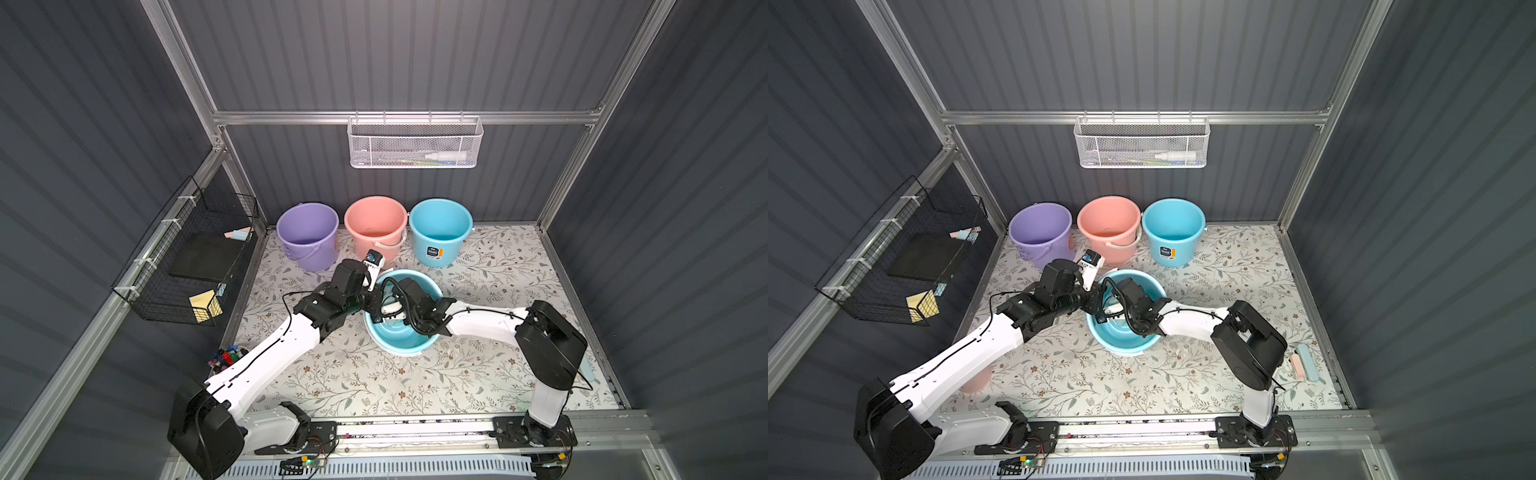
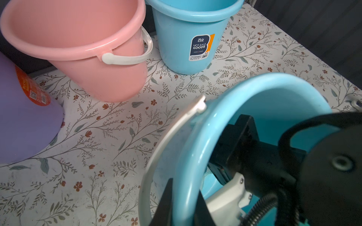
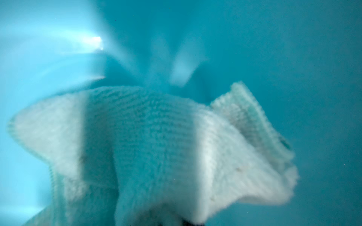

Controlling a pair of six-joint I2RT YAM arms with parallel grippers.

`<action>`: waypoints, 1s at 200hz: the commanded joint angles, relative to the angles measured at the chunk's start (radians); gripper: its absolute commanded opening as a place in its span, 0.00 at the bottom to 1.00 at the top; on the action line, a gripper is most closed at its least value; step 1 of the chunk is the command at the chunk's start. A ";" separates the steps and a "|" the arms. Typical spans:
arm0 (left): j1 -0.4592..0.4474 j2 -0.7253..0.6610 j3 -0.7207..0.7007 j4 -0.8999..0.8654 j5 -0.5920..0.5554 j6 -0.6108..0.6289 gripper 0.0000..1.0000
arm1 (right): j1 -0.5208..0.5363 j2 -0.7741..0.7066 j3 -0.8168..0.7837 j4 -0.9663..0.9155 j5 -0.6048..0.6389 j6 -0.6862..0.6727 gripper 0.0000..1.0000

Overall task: Wipe the inside of the bucket with a cloth
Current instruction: Wipe the dirt from the inside of the bucket.

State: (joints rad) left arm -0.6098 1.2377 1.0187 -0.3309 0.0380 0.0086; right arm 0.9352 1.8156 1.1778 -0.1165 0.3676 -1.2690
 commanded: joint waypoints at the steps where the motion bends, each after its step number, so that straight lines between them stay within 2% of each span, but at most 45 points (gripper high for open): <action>1: -0.007 -0.005 -0.001 0.064 0.012 -0.028 0.00 | 0.005 -0.021 0.084 -0.472 -0.067 0.117 0.00; 15: -0.008 -0.004 -0.002 0.077 0.002 -0.027 0.00 | 0.005 -0.013 0.121 -0.609 -0.135 0.167 0.00; 40: -0.010 -0.006 -0.005 0.093 -0.017 -0.027 0.00 | 0.004 0.001 0.146 -0.739 -0.209 0.221 0.00; 77: -0.012 0.004 -0.012 0.112 -0.007 -0.021 0.00 | -0.007 0.007 0.133 -0.736 -0.403 0.242 0.00; 123: -0.016 0.023 -0.016 0.140 0.011 -0.015 0.00 | -0.022 -0.012 0.086 -0.487 -0.748 0.262 0.00; 146: -0.019 0.034 -0.022 0.153 0.023 -0.019 0.00 | -0.022 -0.010 0.062 -0.324 -0.853 0.318 0.00; 172: -0.020 0.037 -0.020 0.155 0.029 -0.018 0.00 | -0.022 -0.005 0.005 -0.073 -0.866 0.386 0.00; 200: -0.021 0.040 -0.017 0.150 0.046 -0.013 0.00 | -0.022 0.001 -0.073 0.212 -0.746 0.421 0.00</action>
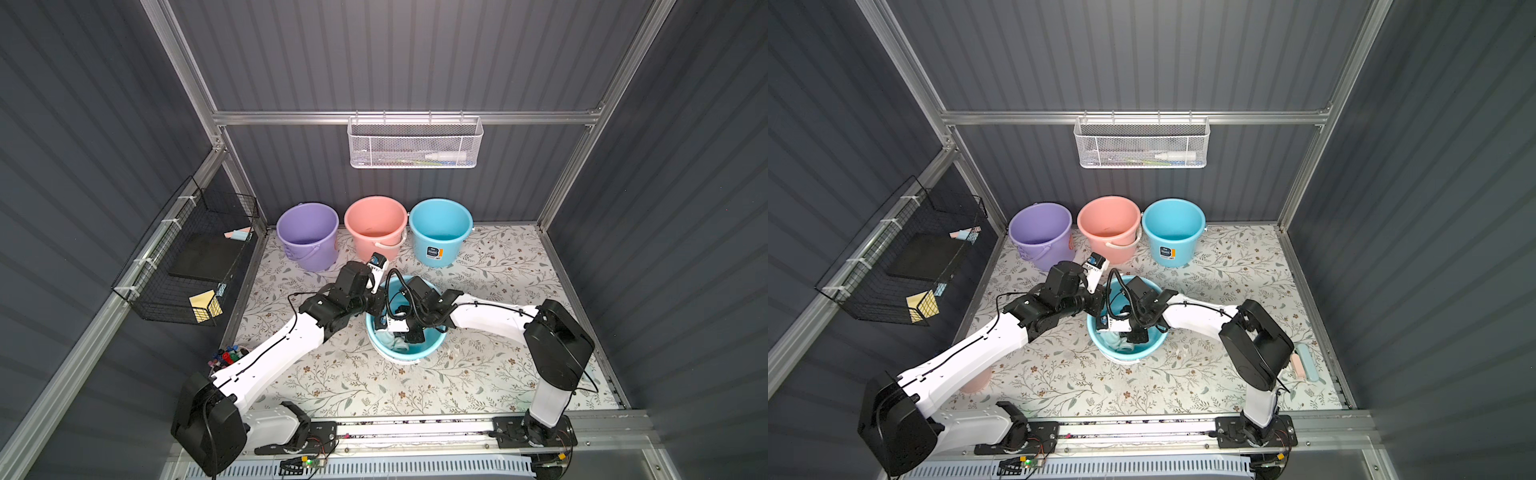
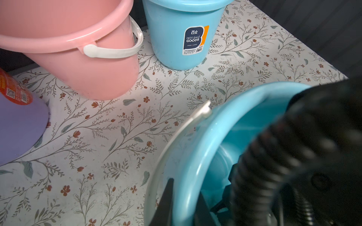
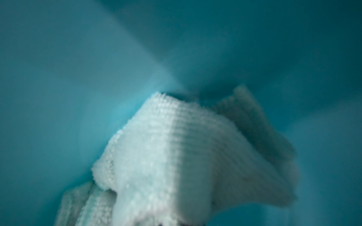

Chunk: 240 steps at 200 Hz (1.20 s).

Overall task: Wipe the inside of the bucket with a cloth
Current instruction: Wipe the dirt from the inside of the bucket.

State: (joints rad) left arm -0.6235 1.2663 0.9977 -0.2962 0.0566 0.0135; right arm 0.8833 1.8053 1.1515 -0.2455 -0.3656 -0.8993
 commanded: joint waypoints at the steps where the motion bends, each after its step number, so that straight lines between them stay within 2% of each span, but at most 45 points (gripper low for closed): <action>1: -0.007 0.011 0.003 0.115 0.028 -0.018 0.00 | 0.030 0.013 -0.050 0.355 -0.007 0.052 0.00; 22: -0.008 0.016 0.005 0.112 0.044 -0.016 0.00 | 0.031 0.029 -0.092 0.547 0.111 0.039 0.00; 72: -0.010 0.012 0.013 0.100 0.057 -0.014 0.00 | 0.060 0.082 -0.120 0.802 0.382 -0.072 0.00; 100: -0.011 0.006 0.008 0.092 0.060 -0.017 0.00 | 0.061 0.083 -0.133 0.882 0.517 -0.115 0.00; 121: -0.012 -0.001 0.004 0.087 0.055 -0.020 0.00 | 0.062 0.081 -0.119 0.860 0.639 -0.180 0.00; 156: -0.012 -0.009 0.008 0.075 0.028 -0.023 0.00 | 0.062 0.026 -0.107 0.639 0.744 -0.273 0.00; 181: -0.013 -0.007 0.012 0.068 0.006 -0.023 0.00 | 0.062 -0.022 -0.055 0.313 0.781 -0.249 0.00; 222: -0.013 0.000 0.008 0.068 -0.004 -0.023 0.00 | 0.060 -0.051 0.056 -0.250 0.715 -0.169 0.00; 240: -0.013 0.001 0.009 0.069 -0.003 -0.021 0.00 | 0.060 -0.046 0.100 -0.406 0.669 -0.119 0.00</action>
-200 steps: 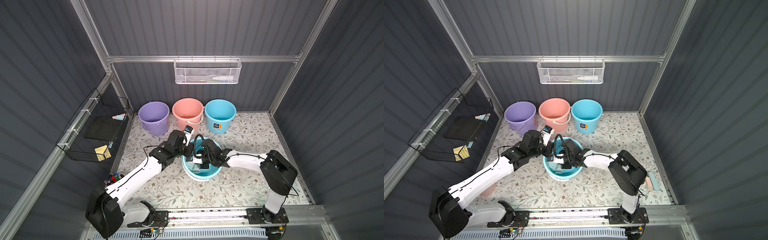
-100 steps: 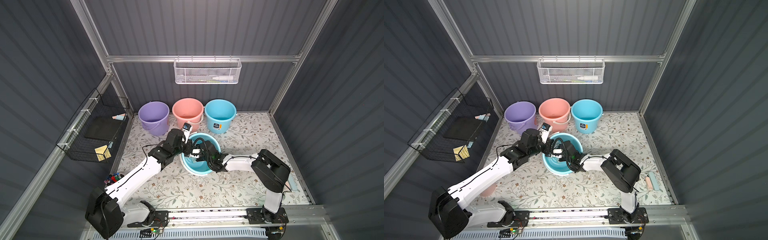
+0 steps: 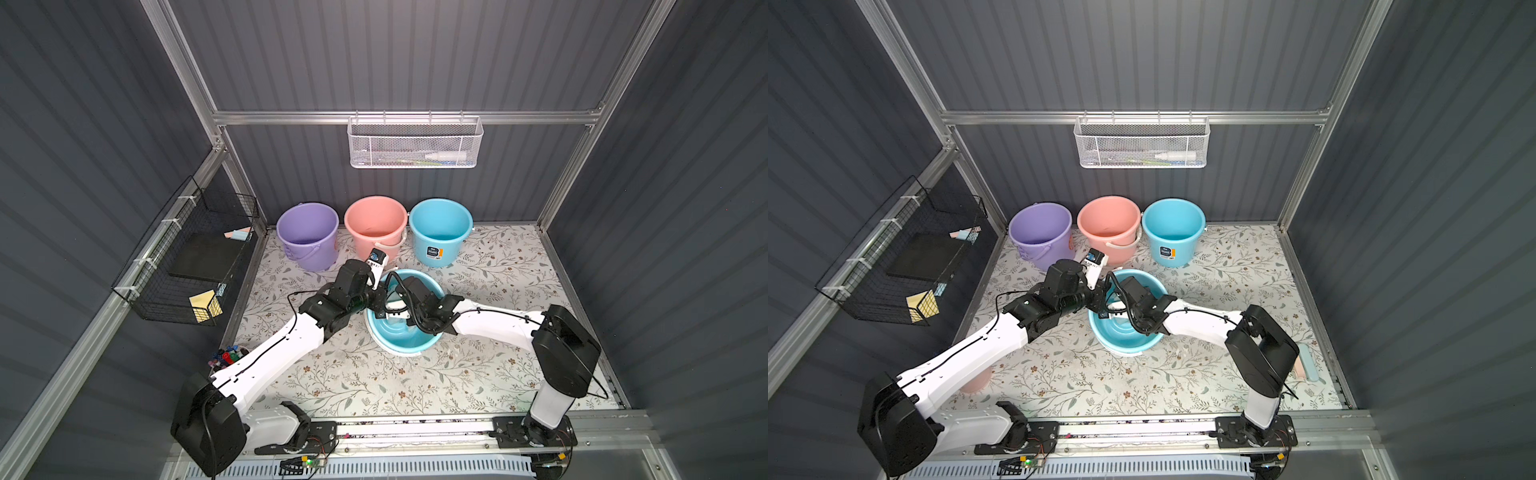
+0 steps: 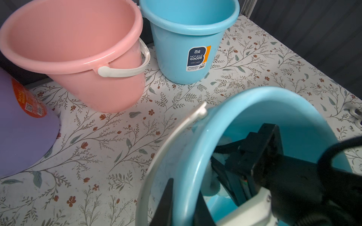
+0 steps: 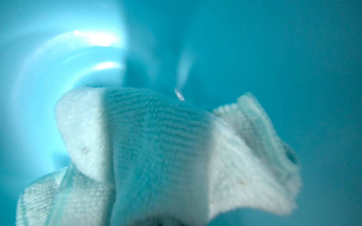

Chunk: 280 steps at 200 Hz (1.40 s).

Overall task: Wipe the inside of the bucket with a cloth
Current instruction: Wipe the dirt from the inside of the bucket.

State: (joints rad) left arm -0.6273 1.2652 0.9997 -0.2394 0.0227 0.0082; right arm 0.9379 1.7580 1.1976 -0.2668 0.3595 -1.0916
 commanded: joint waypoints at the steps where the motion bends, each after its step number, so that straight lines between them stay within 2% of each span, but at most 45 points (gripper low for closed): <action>1: -0.009 0.003 0.007 0.012 0.031 -0.016 0.00 | 0.006 0.000 0.055 -0.392 -0.060 0.075 0.00; 32: -0.009 0.004 0.007 0.014 0.032 -0.016 0.00 | 0.000 -0.009 0.110 -0.557 -0.199 0.128 0.00; 56: -0.009 0.005 0.004 0.023 0.039 -0.016 0.00 | -0.022 -0.020 0.125 -0.587 -0.388 0.147 0.00; 94: -0.011 0.016 0.007 0.029 0.049 -0.017 0.00 | -0.076 -0.032 0.089 -0.458 -0.734 0.152 0.00; 121: -0.011 0.014 0.005 0.031 0.052 -0.017 0.00 | -0.080 -0.007 0.098 -0.368 -0.861 0.164 0.00; 154: -0.014 0.016 0.002 0.040 0.062 -0.022 0.00 | -0.079 0.014 0.061 -0.118 -0.935 0.215 0.00; 177: -0.015 0.013 0.002 0.038 0.063 -0.024 0.00 | -0.069 0.006 -0.005 0.112 -0.897 0.235 0.00; 211: -0.017 0.011 0.001 0.034 0.069 -0.022 0.00 | -0.045 0.008 -0.098 0.422 -0.698 0.223 0.00; 260: -0.018 0.007 0.002 0.029 0.072 -0.021 0.00 | -0.021 0.045 -0.149 0.698 -0.354 0.141 0.00; 280: -0.018 0.002 0.002 0.028 0.072 -0.024 0.00 | -0.017 0.055 -0.144 0.735 -0.226 0.114 0.00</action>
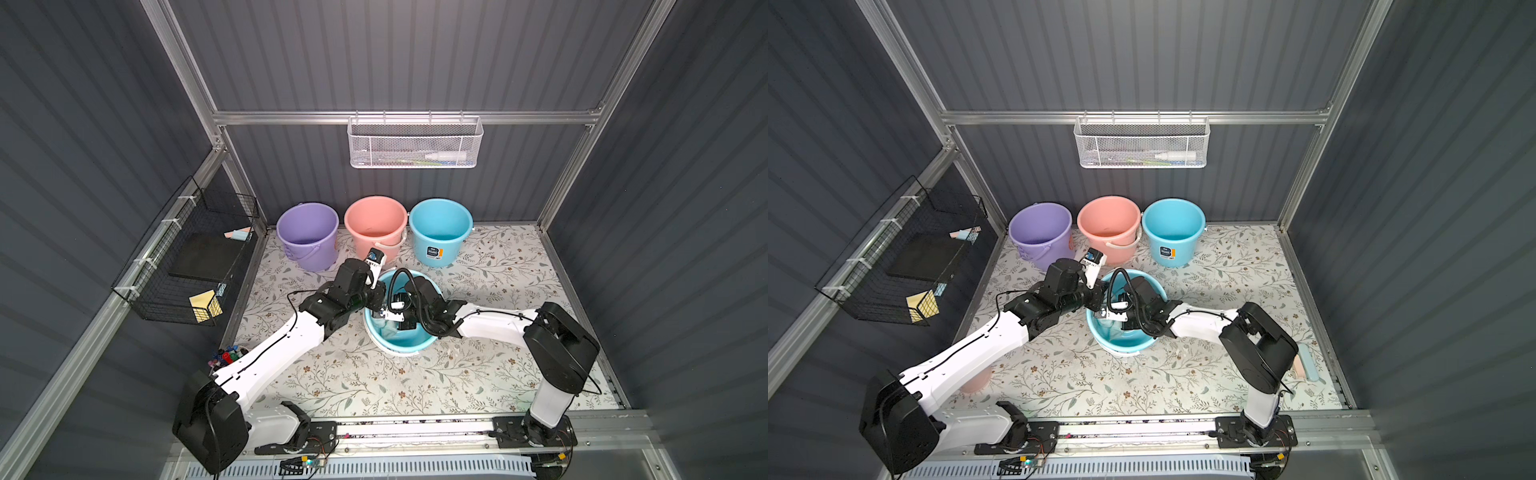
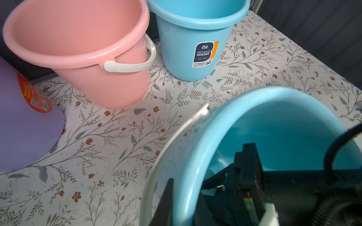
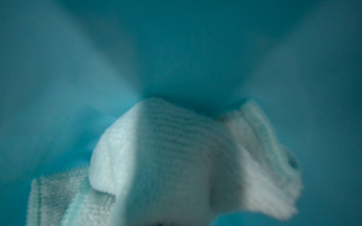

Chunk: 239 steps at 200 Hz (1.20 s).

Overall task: Wipe the inside of the bucket with a cloth
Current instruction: Wipe the dirt from the inside of the bucket.

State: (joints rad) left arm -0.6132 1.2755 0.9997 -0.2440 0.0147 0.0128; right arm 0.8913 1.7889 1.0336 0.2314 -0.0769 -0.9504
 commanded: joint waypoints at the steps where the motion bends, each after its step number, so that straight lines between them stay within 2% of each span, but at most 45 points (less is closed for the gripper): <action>1: -0.033 -0.008 0.002 0.032 0.080 -0.028 0.00 | 0.029 0.024 0.021 0.238 0.216 -0.028 0.00; 45: -0.034 -0.011 -0.001 0.028 0.080 -0.030 0.00 | 0.031 0.023 0.033 0.157 0.425 -0.169 0.00; 66: -0.035 -0.010 0.002 0.026 0.076 -0.028 0.00 | 0.031 0.004 0.043 0.030 0.476 -0.232 0.00; 98: -0.035 -0.010 0.005 0.022 0.069 -0.026 0.00 | 0.031 -0.047 0.080 -0.238 0.528 -0.233 0.00; 122: -0.036 -0.007 0.008 0.022 0.068 -0.027 0.00 | 0.031 -0.083 0.107 -0.480 0.494 -0.216 0.00; 171: -0.035 -0.010 0.008 0.019 0.068 -0.025 0.00 | 0.029 -0.105 0.205 -0.937 0.348 -0.126 0.00; 199: -0.036 -0.014 0.002 0.020 0.068 -0.026 0.00 | 0.028 -0.094 0.249 -1.092 0.282 -0.092 0.00; 239: -0.036 -0.015 0.002 0.020 0.069 -0.024 0.00 | 0.026 -0.091 0.272 -1.178 0.146 -0.077 0.00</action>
State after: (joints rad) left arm -0.6540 1.2720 0.9997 -0.2436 0.0948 -0.0063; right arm 0.9180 1.6920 1.2911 -0.7704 0.1947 -1.0489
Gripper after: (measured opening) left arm 0.155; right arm 0.081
